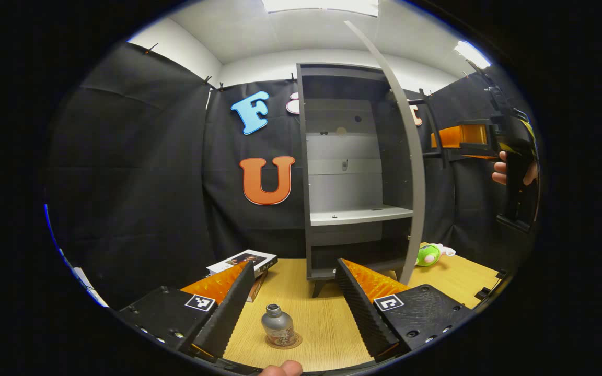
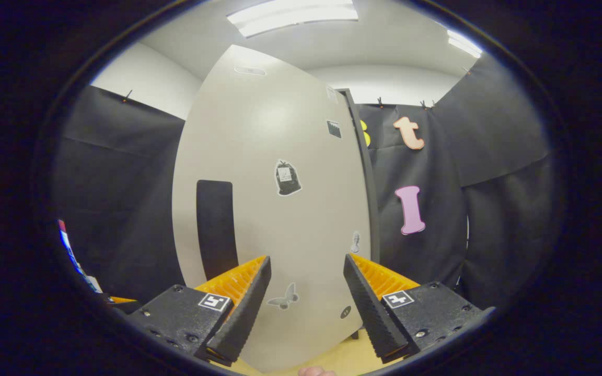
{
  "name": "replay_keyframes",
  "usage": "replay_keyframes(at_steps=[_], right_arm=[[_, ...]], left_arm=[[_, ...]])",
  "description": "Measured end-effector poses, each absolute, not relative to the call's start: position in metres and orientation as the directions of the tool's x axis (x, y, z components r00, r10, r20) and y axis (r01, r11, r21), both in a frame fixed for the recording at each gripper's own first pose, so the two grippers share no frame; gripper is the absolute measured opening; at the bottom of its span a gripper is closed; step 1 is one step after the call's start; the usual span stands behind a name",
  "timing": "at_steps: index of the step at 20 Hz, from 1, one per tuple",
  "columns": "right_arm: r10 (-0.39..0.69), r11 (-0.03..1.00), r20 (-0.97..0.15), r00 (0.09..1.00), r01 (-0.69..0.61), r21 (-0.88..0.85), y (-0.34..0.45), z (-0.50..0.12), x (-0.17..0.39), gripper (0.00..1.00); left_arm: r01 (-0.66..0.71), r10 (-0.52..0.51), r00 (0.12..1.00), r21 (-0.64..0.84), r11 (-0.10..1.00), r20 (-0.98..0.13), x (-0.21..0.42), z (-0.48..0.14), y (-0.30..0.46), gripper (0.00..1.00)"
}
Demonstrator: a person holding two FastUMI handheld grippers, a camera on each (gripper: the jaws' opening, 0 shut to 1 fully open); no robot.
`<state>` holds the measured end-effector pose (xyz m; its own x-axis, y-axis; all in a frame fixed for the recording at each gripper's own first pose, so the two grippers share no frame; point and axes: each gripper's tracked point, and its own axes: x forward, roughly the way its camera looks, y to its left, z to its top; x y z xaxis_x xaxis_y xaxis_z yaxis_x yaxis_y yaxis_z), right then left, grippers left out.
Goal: Open the cabinet door with the right hand, grasp the bottle in the cabinet with the left hand and place it on the coaster, then close the cabinet door with the right hand.
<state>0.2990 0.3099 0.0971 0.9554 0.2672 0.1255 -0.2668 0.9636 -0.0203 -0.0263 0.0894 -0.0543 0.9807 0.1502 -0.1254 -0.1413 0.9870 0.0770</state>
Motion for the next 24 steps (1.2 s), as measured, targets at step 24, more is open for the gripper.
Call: replay_keyframes(at_steps=[24], right_arm=[[0.253, 0.968, 0.111, 0.961, -0.250, -0.038, 0.300, 0.085, 0.309, 0.92]], left_arm=[[-0.204, 0.208, 0.972, 0.047, 0.978, -0.113, -0.033, -0.045, 0.104, 0.95]])
